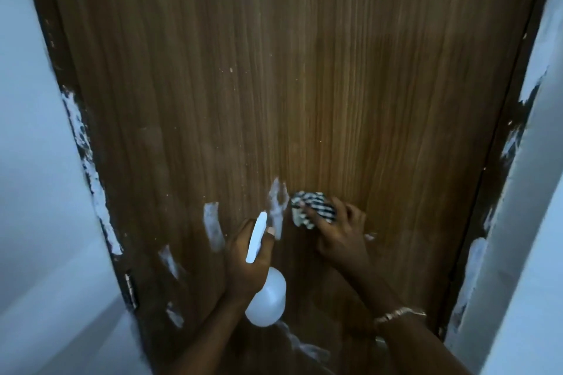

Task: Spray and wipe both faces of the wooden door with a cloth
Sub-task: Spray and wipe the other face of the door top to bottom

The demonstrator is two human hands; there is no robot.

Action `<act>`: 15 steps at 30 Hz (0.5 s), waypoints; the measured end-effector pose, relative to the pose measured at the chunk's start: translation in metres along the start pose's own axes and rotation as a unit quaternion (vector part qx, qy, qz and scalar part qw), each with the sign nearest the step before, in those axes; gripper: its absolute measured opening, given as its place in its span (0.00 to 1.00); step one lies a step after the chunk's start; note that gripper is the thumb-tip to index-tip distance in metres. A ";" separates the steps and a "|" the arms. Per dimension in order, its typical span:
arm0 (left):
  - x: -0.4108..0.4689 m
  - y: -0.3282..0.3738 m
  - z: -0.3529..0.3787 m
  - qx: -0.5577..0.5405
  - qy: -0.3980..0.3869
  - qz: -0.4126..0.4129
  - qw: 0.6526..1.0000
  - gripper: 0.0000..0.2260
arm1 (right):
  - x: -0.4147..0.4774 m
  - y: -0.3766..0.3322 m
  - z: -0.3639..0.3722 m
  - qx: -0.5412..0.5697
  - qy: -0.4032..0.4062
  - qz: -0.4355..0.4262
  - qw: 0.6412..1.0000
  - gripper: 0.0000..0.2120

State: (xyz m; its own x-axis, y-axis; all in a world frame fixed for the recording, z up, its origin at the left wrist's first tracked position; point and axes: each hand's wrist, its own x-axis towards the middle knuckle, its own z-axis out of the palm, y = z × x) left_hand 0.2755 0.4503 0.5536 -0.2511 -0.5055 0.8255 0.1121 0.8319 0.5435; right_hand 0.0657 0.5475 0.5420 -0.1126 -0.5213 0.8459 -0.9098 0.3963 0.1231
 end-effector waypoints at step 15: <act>-0.006 -0.071 -0.063 0.089 -0.067 -0.002 0.994 0.12 | 0.041 -0.050 0.016 -0.007 0.004 -0.064 0.998 0.32</act>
State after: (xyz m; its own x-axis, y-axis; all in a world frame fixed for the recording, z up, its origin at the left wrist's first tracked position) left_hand 0.3294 0.3801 0.5197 -0.3788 -0.4841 0.7888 -0.0574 0.8629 0.5021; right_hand 0.1005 0.4941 0.5625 0.0084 -0.5621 0.8271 -0.9111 0.3366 0.2380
